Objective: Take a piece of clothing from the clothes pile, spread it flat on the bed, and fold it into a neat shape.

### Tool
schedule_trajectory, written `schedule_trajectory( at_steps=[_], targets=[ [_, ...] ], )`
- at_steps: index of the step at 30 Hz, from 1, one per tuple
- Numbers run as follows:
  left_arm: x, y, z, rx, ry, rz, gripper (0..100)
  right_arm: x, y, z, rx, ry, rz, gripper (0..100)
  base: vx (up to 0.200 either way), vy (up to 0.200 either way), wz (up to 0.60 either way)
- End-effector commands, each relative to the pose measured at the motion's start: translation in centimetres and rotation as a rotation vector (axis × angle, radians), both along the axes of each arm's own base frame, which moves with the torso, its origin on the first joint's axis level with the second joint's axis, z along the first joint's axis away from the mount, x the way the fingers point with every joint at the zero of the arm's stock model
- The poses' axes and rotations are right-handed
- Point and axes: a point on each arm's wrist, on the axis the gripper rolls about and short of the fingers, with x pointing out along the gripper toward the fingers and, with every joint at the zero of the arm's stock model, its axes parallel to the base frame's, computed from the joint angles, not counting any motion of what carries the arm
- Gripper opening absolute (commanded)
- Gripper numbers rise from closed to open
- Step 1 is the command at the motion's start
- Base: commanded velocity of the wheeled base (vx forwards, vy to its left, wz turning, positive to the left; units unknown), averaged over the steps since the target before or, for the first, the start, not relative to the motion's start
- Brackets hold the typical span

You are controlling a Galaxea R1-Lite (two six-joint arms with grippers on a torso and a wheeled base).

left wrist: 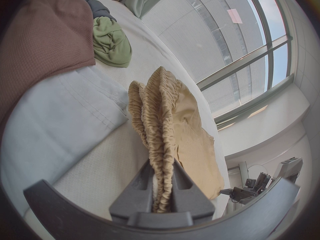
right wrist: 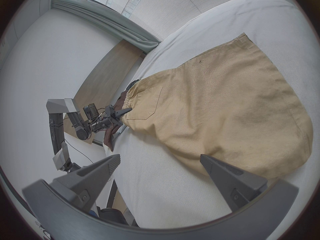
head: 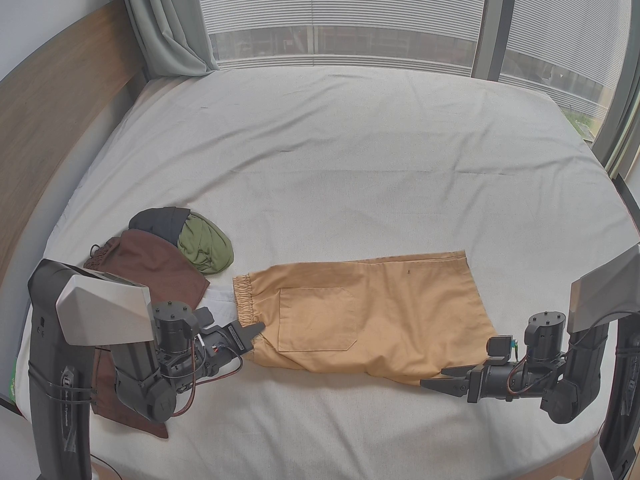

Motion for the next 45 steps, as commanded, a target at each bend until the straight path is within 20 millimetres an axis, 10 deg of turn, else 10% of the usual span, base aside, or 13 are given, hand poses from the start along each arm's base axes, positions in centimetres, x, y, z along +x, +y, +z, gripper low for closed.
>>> schedule_trajectory(
  at_steps=[1,45],
  targets=[
    [-0.1,0.5,0.1,0.007,0.001,0.000,0,0.0,0.0,0.0,0.001,-0.001,0.000,100,0.000,0.000,0.00],
    [-1.1,6.0,3.1,-0.012,-0.050,-0.065,0,0.1,-0.1,0.0,0.000,-0.006,-0.004,100,0.000,0.000,0.00]
  ],
)
